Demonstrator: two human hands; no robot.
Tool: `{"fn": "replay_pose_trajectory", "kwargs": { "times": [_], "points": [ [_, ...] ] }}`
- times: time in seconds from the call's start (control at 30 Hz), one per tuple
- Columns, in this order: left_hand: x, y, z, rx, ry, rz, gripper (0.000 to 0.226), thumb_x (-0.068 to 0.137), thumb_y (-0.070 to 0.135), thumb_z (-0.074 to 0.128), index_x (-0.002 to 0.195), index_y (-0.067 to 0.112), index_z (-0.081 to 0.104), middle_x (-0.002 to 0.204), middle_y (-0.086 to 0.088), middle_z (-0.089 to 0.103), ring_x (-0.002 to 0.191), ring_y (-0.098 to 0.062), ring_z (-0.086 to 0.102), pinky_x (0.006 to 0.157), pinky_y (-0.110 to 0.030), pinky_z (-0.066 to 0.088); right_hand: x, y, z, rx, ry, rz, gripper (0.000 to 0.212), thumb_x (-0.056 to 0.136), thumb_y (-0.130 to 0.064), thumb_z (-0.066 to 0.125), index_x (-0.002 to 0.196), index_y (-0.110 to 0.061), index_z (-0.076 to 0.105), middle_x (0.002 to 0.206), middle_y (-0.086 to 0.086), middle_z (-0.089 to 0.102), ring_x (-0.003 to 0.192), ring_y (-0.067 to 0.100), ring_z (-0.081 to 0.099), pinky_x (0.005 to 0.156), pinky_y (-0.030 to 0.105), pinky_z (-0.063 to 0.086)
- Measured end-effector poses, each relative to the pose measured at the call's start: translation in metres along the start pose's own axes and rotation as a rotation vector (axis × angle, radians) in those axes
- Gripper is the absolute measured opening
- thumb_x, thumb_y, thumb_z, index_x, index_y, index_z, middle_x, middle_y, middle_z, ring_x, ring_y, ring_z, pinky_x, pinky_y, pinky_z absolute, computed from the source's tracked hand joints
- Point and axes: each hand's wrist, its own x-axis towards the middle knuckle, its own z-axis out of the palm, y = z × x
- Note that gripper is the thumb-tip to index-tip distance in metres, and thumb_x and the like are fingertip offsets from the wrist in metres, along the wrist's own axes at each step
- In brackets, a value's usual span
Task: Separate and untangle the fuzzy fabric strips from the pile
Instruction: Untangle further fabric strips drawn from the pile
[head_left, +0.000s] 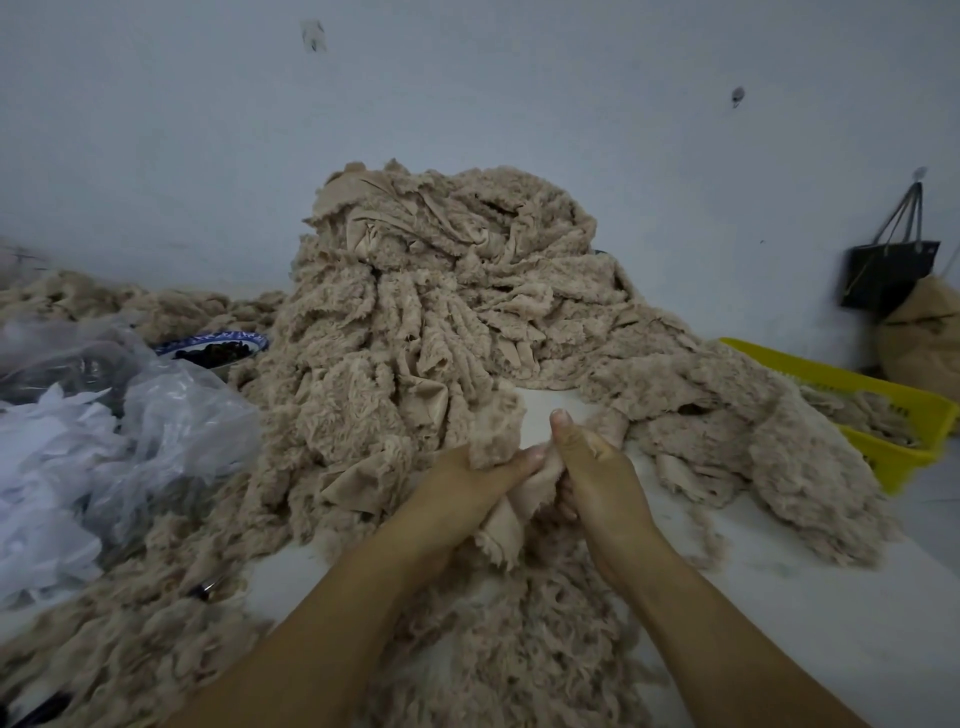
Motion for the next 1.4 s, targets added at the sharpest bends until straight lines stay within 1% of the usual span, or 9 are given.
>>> {"fn": "replay_pose_trajectory", "kwargs": {
  "times": [0.23,0.47,0.6,0.77,0.83,1.0,1.13,1.23,1.4],
  "points": [
    [0.005,-0.006,-0.003,-0.001,0.161,-0.007,0.041,0.086,0.053,0.067,0.116,0.025,0.071,0.109,0.006,0.075,0.103,-0.013,0.071,0.096,-0.038,0.054,-0.004,0.004,-0.001,-0.135,-0.156,-0.048,0.034,0.079,-0.074,0.052,0.078,-0.045,0.069,0.072,-0.017,0.07,0.065,-0.006,0.064,0.057,0.01,0.046],
    [0.005,-0.003,0.012,0.064,0.31,0.108,0.022,0.095,0.047,0.058,0.086,0.03,0.071,0.085,0.011,0.076,0.084,-0.003,0.071,0.073,-0.017,0.054,0.002,0.008,0.006,-0.174,-0.069,-0.055,0.024,0.101,-0.042,0.046,0.094,-0.032,0.067,0.085,-0.02,0.071,0.08,-0.01,0.064,0.065,0.007,0.049],
    [0.0,0.001,0.02,0.095,0.274,0.208,0.028,0.097,0.036,0.059,0.073,0.027,0.07,0.062,0.012,0.071,0.059,0.0,0.067,0.051,-0.013,0.051,0.005,0.004,0.008,-0.063,-0.074,-0.054,0.026,0.104,-0.037,0.043,0.092,-0.031,0.064,0.074,-0.021,0.072,0.068,-0.006,0.067,0.054,0.009,0.048],
    [-0.011,0.008,0.026,0.239,0.151,0.272,0.04,0.079,0.063,0.051,0.059,0.031,0.064,0.049,0.013,0.062,0.046,0.005,0.057,0.045,-0.009,0.042,0.015,0.01,-0.009,-0.102,0.069,0.045,0.023,0.104,-0.036,0.045,0.098,-0.019,0.059,0.096,0.002,0.068,0.095,0.022,0.066,0.088,0.039,0.055],
    [-0.014,0.012,0.029,0.204,0.173,0.255,0.049,0.073,0.068,0.051,0.054,0.025,0.061,0.044,0.011,0.058,0.04,0.002,0.054,0.041,-0.012,0.04,0.025,0.01,-0.029,-0.099,0.199,0.072,0.02,0.104,-0.035,0.043,0.099,-0.023,0.057,0.093,0.001,0.06,0.086,0.02,0.06,0.081,0.037,0.052],
    [0.003,0.011,0.003,-0.059,0.478,0.018,0.046,0.082,0.066,0.054,0.074,0.024,0.069,0.057,0.004,0.07,0.051,-0.014,0.067,0.049,-0.025,0.048,0.013,0.015,-0.018,-0.278,-0.041,-0.037,0.027,0.092,-0.054,0.05,0.075,-0.033,0.049,0.056,-0.016,0.045,0.051,0.002,0.039,0.048,0.016,0.03],
    [0.005,0.002,-0.013,-0.288,0.444,-0.02,0.027,0.088,0.048,0.067,0.084,0.022,0.074,0.077,-0.001,0.077,0.067,-0.017,0.075,0.051,-0.026,0.056,0.003,0.013,-0.004,-0.346,-0.332,-0.059,0.024,0.081,-0.058,0.048,0.079,-0.036,0.054,0.082,-0.019,0.056,0.075,0.001,0.056,0.066,0.017,0.041],
    [0.008,0.0,-0.017,-0.347,0.409,-0.021,0.033,0.087,0.046,0.069,0.097,0.016,0.075,0.091,-0.005,0.078,0.081,-0.02,0.076,0.067,-0.032,0.059,-0.002,0.006,-0.001,-0.253,-0.232,-0.13,0.037,0.078,-0.073,0.037,0.09,-0.052,0.065,0.1,-0.031,0.058,0.096,-0.014,0.056,0.075,0.003,0.041],
    [0.007,-0.002,-0.005,-0.342,0.27,-0.003,0.043,0.08,0.053,0.069,0.094,0.013,0.079,0.098,-0.012,0.077,0.09,-0.023,0.075,0.065,-0.029,0.06,-0.005,0.005,0.009,-0.368,-0.191,-0.222,0.028,0.092,-0.056,0.052,0.078,-0.032,0.056,0.079,-0.012,0.058,0.068,-0.002,0.053,0.06,0.011,0.042]
  ]
}}
